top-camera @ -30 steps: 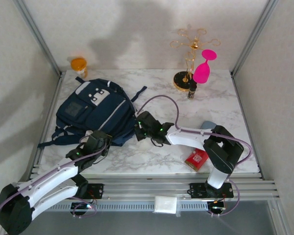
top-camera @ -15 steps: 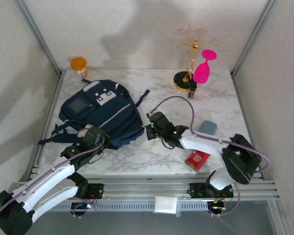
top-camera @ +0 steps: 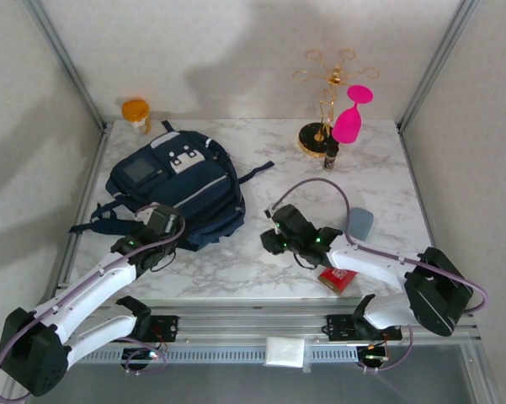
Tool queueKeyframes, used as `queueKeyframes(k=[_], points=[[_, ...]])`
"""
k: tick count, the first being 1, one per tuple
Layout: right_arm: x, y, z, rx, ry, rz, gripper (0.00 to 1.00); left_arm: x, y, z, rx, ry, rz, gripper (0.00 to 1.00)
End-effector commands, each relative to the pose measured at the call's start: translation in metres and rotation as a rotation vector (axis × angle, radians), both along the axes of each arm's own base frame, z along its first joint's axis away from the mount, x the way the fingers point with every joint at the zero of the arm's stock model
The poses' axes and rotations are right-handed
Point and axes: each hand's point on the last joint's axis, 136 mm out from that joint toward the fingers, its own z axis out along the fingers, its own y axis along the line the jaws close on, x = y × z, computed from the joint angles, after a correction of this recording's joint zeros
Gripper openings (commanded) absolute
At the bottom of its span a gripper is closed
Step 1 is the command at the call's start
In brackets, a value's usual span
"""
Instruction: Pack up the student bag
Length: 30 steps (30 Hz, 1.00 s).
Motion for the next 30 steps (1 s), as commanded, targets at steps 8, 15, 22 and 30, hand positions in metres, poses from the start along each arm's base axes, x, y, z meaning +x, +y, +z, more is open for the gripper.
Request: queueKeyframes(k=[8, 15, 22, 30], points=[[0.038, 0.075, 0.015, 0.089, -0.223, 0.440, 0.63, 0.013, 0.019, 0.026, 0.042, -0.124, 0.062, 0.00], [0.053, 0.079, 0.010, 0.105, -0.363, 0.556, 0.65, 0.012, 0.019, 0.021, 0.037, -0.112, 0.060, 0.00], [0.050, 0.087, -0.001, 0.127, -0.375, 0.680, 0.59, 0.010, 0.022, 0.019, 0.038, -0.107, 0.072, 0.00], [0.057, 0.095, 0.004, 0.153, -0.423, 0.733, 0.53, 0.008, 0.027, 0.015, 0.050, -0.097, 0.090, 0.00]])
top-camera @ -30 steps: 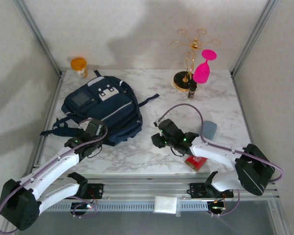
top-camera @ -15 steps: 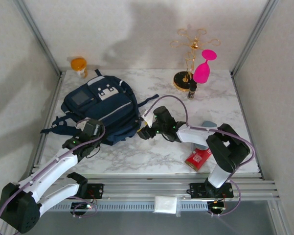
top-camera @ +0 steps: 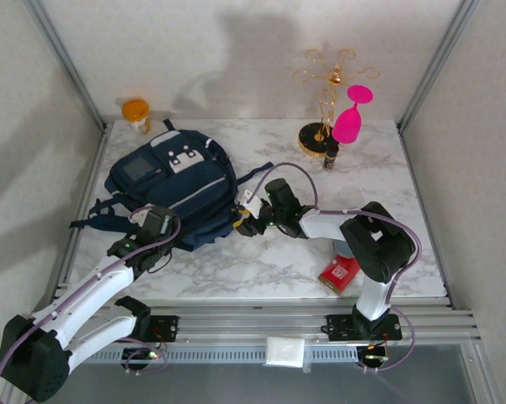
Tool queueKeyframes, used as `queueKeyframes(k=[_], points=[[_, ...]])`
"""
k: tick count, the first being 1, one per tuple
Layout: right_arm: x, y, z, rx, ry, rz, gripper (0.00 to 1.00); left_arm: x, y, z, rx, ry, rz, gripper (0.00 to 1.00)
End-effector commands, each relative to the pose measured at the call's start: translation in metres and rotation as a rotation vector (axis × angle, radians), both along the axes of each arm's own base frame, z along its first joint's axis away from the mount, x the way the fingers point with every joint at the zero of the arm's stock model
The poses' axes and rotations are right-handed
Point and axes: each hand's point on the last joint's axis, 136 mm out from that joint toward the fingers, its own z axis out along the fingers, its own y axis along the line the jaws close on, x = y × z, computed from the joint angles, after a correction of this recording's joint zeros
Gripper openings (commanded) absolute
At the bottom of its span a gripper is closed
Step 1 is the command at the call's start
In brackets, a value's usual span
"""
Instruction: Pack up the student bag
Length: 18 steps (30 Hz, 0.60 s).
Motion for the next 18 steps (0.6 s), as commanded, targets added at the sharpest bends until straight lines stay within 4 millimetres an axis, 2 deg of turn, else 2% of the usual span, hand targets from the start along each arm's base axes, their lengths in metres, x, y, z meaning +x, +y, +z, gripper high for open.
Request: queueKeyframes(k=[1, 7, 16, 18], points=[[0.005, 0.011, 0.025, 0.067, -0.082, 0.061, 0.53, 0.011, 0.016, 0.018, 0.045, -0.093, 0.062, 0.00], [0.006, 0.014, 0.028, 0.084, -0.107, 0.077, 0.53, 0.010, 0.017, 0.016, 0.047, -0.086, 0.064, 0.00], [0.026, 0.021, 0.034, 0.108, -0.131, 0.019, 0.58, 0.007, 0.022, 0.017, 0.059, -0.087, 0.084, 0.00], [0.026, 0.025, 0.029, 0.095, -0.111, 0.037, 0.53, 0.008, 0.022, 0.017, 0.061, -0.086, 0.087, 0.00]])
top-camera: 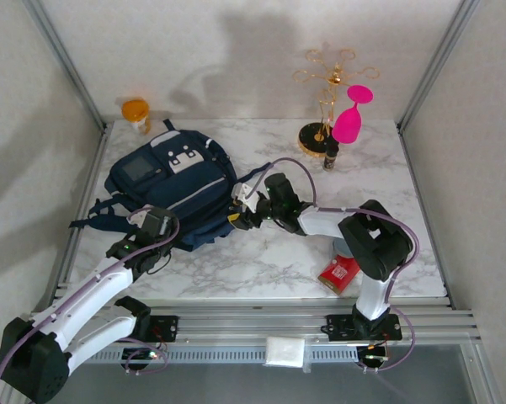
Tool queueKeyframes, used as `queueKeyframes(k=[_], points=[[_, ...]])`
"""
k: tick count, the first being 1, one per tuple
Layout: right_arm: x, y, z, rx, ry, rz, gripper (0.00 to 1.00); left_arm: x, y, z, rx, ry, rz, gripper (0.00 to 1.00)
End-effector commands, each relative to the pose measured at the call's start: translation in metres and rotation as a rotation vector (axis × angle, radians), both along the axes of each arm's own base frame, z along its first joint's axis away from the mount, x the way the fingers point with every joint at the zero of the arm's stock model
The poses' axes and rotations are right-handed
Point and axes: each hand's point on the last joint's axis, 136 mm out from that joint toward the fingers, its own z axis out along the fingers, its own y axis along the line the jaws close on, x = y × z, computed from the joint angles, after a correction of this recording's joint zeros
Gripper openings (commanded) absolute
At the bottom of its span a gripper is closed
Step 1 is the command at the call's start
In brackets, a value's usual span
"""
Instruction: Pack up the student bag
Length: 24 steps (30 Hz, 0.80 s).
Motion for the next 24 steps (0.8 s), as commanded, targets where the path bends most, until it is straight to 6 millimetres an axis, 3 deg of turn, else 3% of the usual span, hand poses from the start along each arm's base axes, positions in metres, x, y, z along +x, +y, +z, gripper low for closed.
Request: queueKeyframes(k=[1, 4, 8, 12, 16, 20, 23, 24], points=[[0.010, 0.008, 0.003, 0.012, -0.012, 0.010, 0.52, 0.010, 0.020, 0.018, 0.059, -0.083, 0.080, 0.00], [0.006, 0.005, 0.001, 0.017, -0.018, 0.009, 0.39, 0.010, 0.025, 0.018, 0.074, -0.087, 0.100, 0.00], [0.004, -0.007, 0.010, 0.039, -0.035, -0.058, 0.15, 0.011, 0.039, 0.021, 0.093, -0.085, 0.149, 0.00], [-0.010, -0.018, 0.018, 0.052, -0.026, -0.102, 0.00, 0.011, 0.044, 0.025, 0.077, -0.105, 0.174, 0.00], [-0.029, -0.028, 0.013, 0.045, 0.006, -0.140, 0.00, 0.007, 0.044, 0.027, 0.070, -0.113, 0.173, 0.00], [-0.056, -0.025, 0.006, 0.020, 0.034, -0.116, 0.00, 0.004, 0.046, 0.029, 0.072, -0.124, 0.169, 0.00], [-0.052, -0.018, 0.007, 0.021, 0.089, -0.133, 0.00, 0.005, 0.045, 0.030, 0.068, -0.127, 0.160, 0.00], [-0.047, -0.013, 0.008, 0.025, 0.121, -0.146, 0.12, 0.005, 0.045, 0.030, 0.070, -0.127, 0.159, 0.00]])
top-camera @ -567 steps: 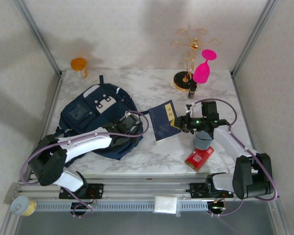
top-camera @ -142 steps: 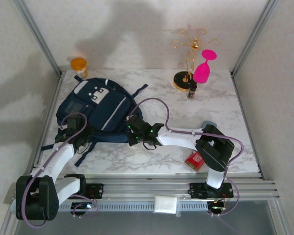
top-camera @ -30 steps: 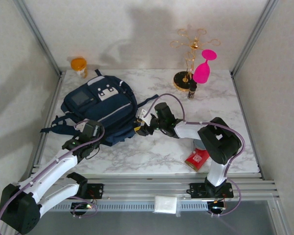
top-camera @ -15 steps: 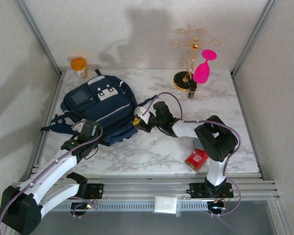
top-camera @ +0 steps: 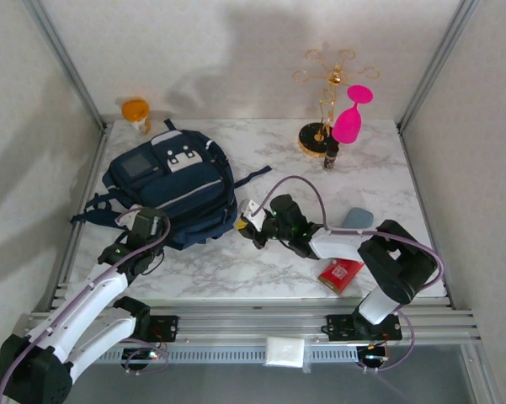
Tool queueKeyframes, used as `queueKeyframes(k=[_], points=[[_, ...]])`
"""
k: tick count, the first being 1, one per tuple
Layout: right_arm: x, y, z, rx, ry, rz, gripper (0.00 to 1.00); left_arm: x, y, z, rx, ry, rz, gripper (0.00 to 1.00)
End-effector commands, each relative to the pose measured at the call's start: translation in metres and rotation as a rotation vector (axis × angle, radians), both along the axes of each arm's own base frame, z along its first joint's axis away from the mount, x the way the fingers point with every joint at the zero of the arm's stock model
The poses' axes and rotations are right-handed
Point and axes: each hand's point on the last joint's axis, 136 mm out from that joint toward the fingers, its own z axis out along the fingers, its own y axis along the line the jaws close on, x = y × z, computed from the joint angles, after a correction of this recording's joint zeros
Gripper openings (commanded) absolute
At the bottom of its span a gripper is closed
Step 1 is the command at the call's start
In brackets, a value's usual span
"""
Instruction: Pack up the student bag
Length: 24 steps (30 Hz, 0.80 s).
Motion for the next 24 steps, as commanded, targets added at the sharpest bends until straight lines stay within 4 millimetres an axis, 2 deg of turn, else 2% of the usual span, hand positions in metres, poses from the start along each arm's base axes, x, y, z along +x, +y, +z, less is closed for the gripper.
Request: queueKeyframes(k=[1, 6, 9, 11, 15, 18, 21, 24], points=[[0.019, 0.012, 0.006, 0.010, 0.094, -0.085, 0.20, 0.005, 0.019, 0.017, 0.069, -0.069, 0.069, 0.00], [0.032, 0.029, 0.018, 0.082, 0.179, -0.128, 0.37, 0.006, 0.016, 0.012, 0.056, -0.065, 0.057, 0.00], [0.036, 0.035, 0.010, 0.070, 0.250, -0.159, 0.44, 0.006, 0.015, 0.010, 0.057, -0.062, 0.054, 0.00], [0.034, 0.039, 0.009, 0.078, 0.290, -0.174, 0.51, 0.007, 0.016, 0.011, 0.058, -0.062, 0.055, 0.00], [0.031, 0.047, -0.001, 0.053, 0.344, -0.220, 0.59, 0.007, 0.016, 0.009, 0.057, -0.060, 0.061, 0.00], [0.034, 0.048, -0.007, 0.057, 0.379, -0.255, 0.60, 0.007, 0.015, 0.009, 0.056, -0.059, 0.058, 0.00], [0.037, 0.050, -0.013, 0.045, 0.385, -0.268, 0.54, 0.008, 0.015, 0.007, 0.055, -0.055, 0.058, 0.00], [0.046, 0.046, -0.021, 0.005, 0.369, -0.316, 0.52, 0.008, 0.015, 0.009, 0.056, -0.056, 0.056, 0.00]])
